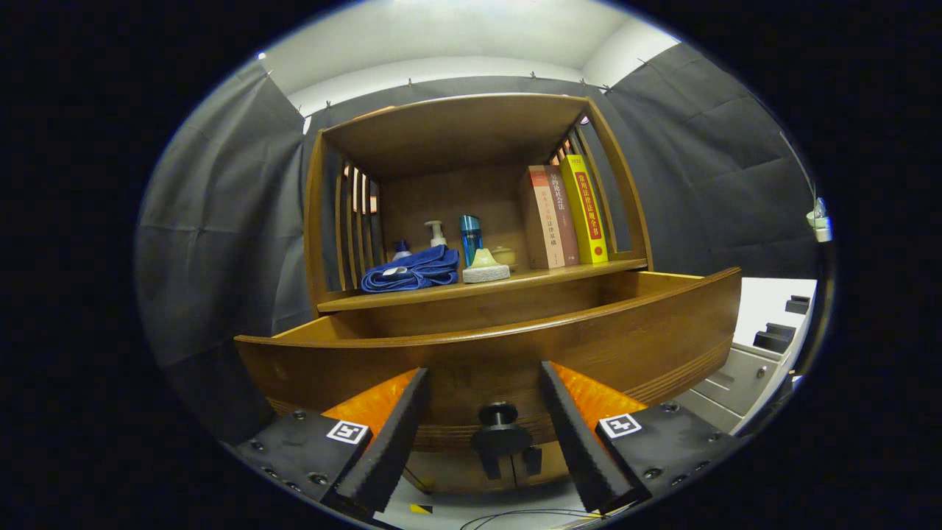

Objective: Pull open the drawer, take out the items inside it, and place them on the countertop above the cabinet.

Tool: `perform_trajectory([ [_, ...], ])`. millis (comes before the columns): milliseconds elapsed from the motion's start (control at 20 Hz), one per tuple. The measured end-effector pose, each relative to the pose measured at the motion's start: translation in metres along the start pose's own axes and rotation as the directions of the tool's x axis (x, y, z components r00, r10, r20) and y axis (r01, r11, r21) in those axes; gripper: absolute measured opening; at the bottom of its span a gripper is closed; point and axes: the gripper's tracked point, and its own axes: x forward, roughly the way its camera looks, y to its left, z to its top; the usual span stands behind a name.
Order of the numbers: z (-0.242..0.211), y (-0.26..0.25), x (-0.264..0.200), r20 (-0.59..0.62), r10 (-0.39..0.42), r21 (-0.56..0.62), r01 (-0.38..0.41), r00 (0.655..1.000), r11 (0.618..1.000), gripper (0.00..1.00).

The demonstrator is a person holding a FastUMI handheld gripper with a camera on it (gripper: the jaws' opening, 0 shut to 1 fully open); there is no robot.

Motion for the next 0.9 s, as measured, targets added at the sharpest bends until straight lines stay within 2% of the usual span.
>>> perform_trajectory([
  [350,0.007,-0.002,0.042,-0.005,0.001,-0.012,-0.001,1.000,1.000,0.99],
  [900,-0.011,-0.002,0.131,-0.061,0.006,-0.004,-0.007,0.998,1.000,0.99],
])
